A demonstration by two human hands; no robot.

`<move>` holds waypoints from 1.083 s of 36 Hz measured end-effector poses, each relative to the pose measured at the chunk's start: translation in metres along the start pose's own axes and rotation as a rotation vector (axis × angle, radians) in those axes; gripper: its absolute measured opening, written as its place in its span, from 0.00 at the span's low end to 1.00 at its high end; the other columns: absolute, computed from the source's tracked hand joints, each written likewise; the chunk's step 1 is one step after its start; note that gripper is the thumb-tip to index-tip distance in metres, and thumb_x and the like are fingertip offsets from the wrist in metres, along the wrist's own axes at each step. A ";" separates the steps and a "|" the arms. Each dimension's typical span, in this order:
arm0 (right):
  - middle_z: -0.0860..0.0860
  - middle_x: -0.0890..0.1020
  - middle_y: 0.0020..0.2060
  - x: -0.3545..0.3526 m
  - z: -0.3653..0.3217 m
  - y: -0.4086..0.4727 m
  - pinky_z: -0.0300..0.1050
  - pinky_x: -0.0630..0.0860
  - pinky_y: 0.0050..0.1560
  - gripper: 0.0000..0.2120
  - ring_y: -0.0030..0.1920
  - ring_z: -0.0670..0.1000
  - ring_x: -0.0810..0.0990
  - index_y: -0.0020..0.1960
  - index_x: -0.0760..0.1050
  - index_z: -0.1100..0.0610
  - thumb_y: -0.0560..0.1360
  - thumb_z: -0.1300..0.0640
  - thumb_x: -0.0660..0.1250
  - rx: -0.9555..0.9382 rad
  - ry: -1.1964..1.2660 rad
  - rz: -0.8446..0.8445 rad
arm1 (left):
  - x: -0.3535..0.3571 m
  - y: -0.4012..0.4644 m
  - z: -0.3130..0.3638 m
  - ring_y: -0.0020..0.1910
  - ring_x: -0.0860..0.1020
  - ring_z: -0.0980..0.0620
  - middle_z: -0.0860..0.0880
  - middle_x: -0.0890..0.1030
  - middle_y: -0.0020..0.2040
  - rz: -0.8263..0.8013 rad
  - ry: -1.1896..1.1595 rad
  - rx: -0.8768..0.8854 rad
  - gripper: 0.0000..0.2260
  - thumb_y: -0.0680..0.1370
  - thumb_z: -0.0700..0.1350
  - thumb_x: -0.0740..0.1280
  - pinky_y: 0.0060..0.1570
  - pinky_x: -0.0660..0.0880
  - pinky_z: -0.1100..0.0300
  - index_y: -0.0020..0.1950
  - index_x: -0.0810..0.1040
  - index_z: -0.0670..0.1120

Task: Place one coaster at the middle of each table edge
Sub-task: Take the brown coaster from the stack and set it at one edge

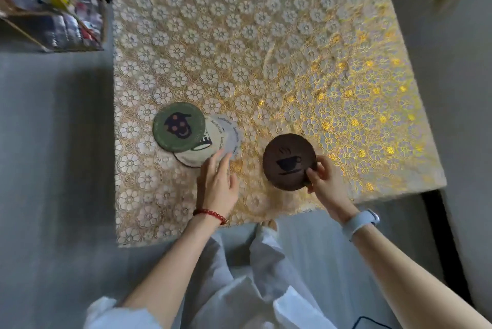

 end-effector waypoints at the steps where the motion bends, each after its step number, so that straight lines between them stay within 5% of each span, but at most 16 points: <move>1: 0.54 0.77 0.36 -0.005 0.008 -0.003 0.38 0.73 0.25 0.10 0.25 0.41 0.75 0.52 0.67 0.57 0.74 0.69 0.57 0.013 -0.066 -0.015 | 0.014 -0.006 0.007 0.70 0.62 0.47 0.43 0.63 0.71 -0.039 -0.018 0.003 0.21 0.74 0.36 0.61 0.66 0.53 0.65 0.68 0.65 0.43; 3: 0.55 0.78 0.40 -0.014 0.023 -0.008 0.45 0.73 0.31 0.16 0.31 0.49 0.77 0.58 0.67 0.56 0.73 0.69 0.59 0.015 -0.232 -0.032 | 0.043 -0.019 0.017 0.71 0.60 0.47 0.44 0.61 0.72 -0.130 -0.048 -0.011 0.22 0.74 0.36 0.60 0.70 0.54 0.61 0.69 0.64 0.44; 7: 0.54 0.78 0.38 -0.024 0.034 -0.009 0.41 0.68 0.31 0.31 0.35 0.53 0.76 0.68 0.61 0.51 0.69 0.70 0.60 -0.118 -0.491 -0.056 | 0.083 -0.033 0.021 0.74 0.53 0.46 0.46 0.58 0.74 -0.184 0.175 0.051 0.26 0.73 0.43 0.63 0.74 0.49 0.49 0.70 0.61 0.45; 13: 0.60 0.76 0.52 -0.040 0.039 0.007 0.55 0.75 0.49 0.18 0.48 0.61 0.77 0.65 0.66 0.55 0.76 0.60 0.58 -0.148 -0.593 -0.018 | 0.101 -0.037 0.016 0.75 0.47 0.46 0.47 0.52 0.76 -0.180 0.416 0.074 0.37 0.68 0.54 0.69 0.71 0.44 0.44 0.72 0.56 0.47; 17: 0.59 0.75 0.49 -0.043 0.033 0.018 0.54 0.75 0.47 0.15 0.48 0.61 0.74 0.60 0.70 0.57 0.73 0.62 0.59 -0.201 -0.642 -0.009 | 0.101 -0.033 0.016 0.74 0.45 0.46 0.45 0.51 0.76 -0.186 0.403 0.040 0.39 0.66 0.56 0.71 0.69 0.47 0.39 0.71 0.56 0.50; 27: 0.59 0.70 0.59 -0.041 0.046 0.021 0.52 0.67 0.58 0.27 0.59 0.59 0.66 0.67 0.62 0.57 0.70 0.62 0.65 -0.248 -0.734 -0.169 | 0.103 -0.013 0.012 0.74 0.37 0.45 0.47 0.41 0.76 -0.252 0.455 0.045 0.46 0.61 0.64 0.71 0.67 0.43 0.36 0.72 0.50 0.58; 39: 0.58 0.69 0.61 -0.031 0.053 0.012 0.51 0.66 0.58 0.34 0.57 0.58 0.65 0.72 0.53 0.55 0.70 0.59 0.64 -0.315 -0.907 -0.257 | 0.099 -0.034 0.006 0.74 0.41 0.45 0.46 0.46 0.76 -0.192 0.443 0.049 0.41 0.64 0.62 0.71 0.70 0.42 0.38 0.72 0.56 0.55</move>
Point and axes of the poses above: each hand's wrist, its own y-axis towards the middle knuckle, its own x-axis out of the palm, z = x × y, the point moved 5 cm from there along y, towards the middle knuckle
